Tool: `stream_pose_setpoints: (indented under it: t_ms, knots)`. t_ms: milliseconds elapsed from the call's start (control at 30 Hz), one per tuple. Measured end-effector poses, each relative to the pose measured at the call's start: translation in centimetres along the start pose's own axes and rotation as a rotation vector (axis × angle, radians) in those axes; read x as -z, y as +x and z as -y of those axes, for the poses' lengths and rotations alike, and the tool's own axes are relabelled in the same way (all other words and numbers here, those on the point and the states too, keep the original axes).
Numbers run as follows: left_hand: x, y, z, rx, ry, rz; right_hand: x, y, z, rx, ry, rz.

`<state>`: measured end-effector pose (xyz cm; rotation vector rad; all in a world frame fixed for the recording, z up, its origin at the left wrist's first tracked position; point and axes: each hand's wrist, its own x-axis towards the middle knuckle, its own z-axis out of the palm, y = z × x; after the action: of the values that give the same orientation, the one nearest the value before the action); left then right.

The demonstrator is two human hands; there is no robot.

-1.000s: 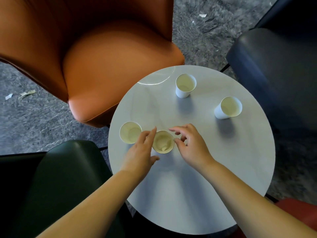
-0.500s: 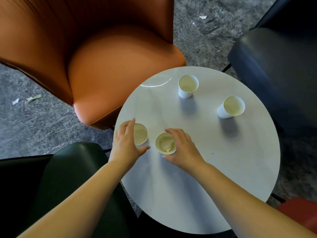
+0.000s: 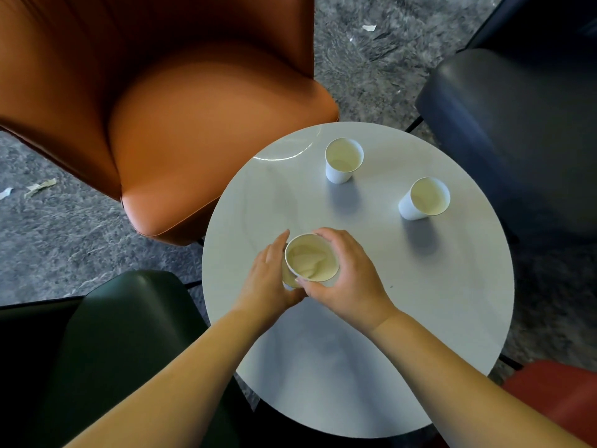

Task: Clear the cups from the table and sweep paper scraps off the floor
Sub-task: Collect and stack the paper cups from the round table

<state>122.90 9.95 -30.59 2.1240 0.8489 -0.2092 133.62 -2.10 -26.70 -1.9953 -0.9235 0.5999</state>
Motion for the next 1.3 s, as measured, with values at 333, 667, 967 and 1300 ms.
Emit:
stream_pose_setpoints:
  t_ms: [333, 667, 967, 1300]
  knots:
    - [-0.9, -0.4, -0.5, 0.039, -0.208, 0.059, -0.2, -0.3, -3.9, -0.126, -0.071, 0.180]
    - [0.6, 3.9, -2.8, -0.004, -0.047, -0.067, 2.8, -0.6, -5.7, -0.239, -0.052, 0.001]
    - [2.2, 13.4, -9.3, -0.108, 0.086, -0.227, 7.1, -1.6, -9.0, -0.313, -0.105, -0.179]
    - [0.5, 15.3, -10.5, -0.182, 0.147, -0.253, 8.9, -2.8, -10.8, -0.368, -0.081, -0.219]
